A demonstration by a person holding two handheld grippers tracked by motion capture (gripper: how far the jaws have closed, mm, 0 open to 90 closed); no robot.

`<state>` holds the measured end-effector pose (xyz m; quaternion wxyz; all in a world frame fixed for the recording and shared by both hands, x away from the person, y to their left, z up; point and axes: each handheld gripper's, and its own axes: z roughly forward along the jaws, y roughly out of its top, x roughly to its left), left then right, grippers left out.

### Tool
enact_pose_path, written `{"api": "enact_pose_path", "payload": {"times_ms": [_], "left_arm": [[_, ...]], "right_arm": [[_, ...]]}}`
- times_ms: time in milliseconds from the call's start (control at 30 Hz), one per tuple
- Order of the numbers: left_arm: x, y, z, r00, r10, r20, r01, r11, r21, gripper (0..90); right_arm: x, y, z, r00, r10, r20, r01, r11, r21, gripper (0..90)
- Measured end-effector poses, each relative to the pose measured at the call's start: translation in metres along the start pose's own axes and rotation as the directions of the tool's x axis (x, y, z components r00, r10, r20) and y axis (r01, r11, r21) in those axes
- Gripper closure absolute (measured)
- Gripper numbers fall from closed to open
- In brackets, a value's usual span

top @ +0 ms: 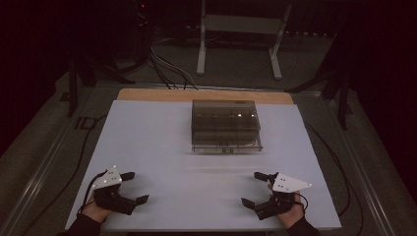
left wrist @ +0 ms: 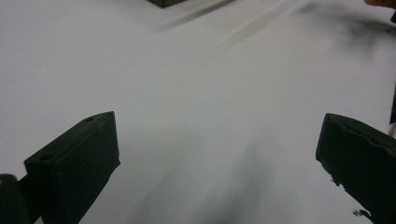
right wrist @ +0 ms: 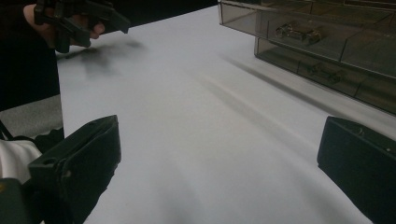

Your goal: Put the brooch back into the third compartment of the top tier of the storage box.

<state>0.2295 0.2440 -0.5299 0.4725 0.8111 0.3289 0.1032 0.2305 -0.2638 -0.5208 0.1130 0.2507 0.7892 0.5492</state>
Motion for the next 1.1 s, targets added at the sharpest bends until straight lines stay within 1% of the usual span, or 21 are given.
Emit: {"api": "enact_pose_path", "payload": {"times_ms": [67,233,300,400,567,767,900,1100], "left_arm": [[-0.001,-0.003,-0.003,0.9999,0.004,-0.014,-0.004,1.0000,-0.003,0.5],[-0.002,-0.013,-0.012,0.9982,-0.005,-0.059,0.004,0.9999,-0.013,0.5],[-0.001,-0.016,-0.014,0.9974,-0.018,-0.070,0.017,0.9997,-0.018,0.5],[-0.001,-0.019,-0.016,0.9968,-0.018,-0.078,0.017,0.9997,-0.016,0.6],[0.002,-0.019,-0.016,0.9972,-0.033,-0.067,0.031,0.9988,-0.038,0.6],[-0.001,-0.018,-0.012,0.9985,-0.022,-0.051,0.020,0.9993,-0.031,0.5],[-0.003,-0.018,-0.009,0.9986,-0.017,-0.050,0.015,0.9996,-0.024,0.5],[-0.004,-0.015,-0.011,0.9987,-0.014,-0.050,0.012,0.9991,-0.040,0.6]], "right_arm": [[0.000,0.000,0.000,1.0000,-0.003,0.001,0.003,1.000,0.001,0.0],[0.000,-0.001,0.000,1.0000,-0.004,0.005,0.004,1.000,0.005,0.0],[-0.001,-0.001,0.000,1.0000,-0.006,0.005,0.006,1.000,0.008,0.0],[-0.001,-0.001,-0.001,1.0000,-0.008,0.006,0.008,1.000,0.008,0.0],[-0.002,-0.001,-0.001,1.0000,-0.008,0.005,0.008,1.000,0.008,0.0],[-0.001,-0.001,0.000,0.9999,-0.013,0.003,0.013,1.000,0.013,0.0],[-0.001,-0.001,0.000,0.9999,-0.013,0.004,0.013,1.000,0.017,0.0],[-0.001,-0.001,0.000,0.9999,-0.011,0.007,0.011,1.000,0.017,0.0]]}}
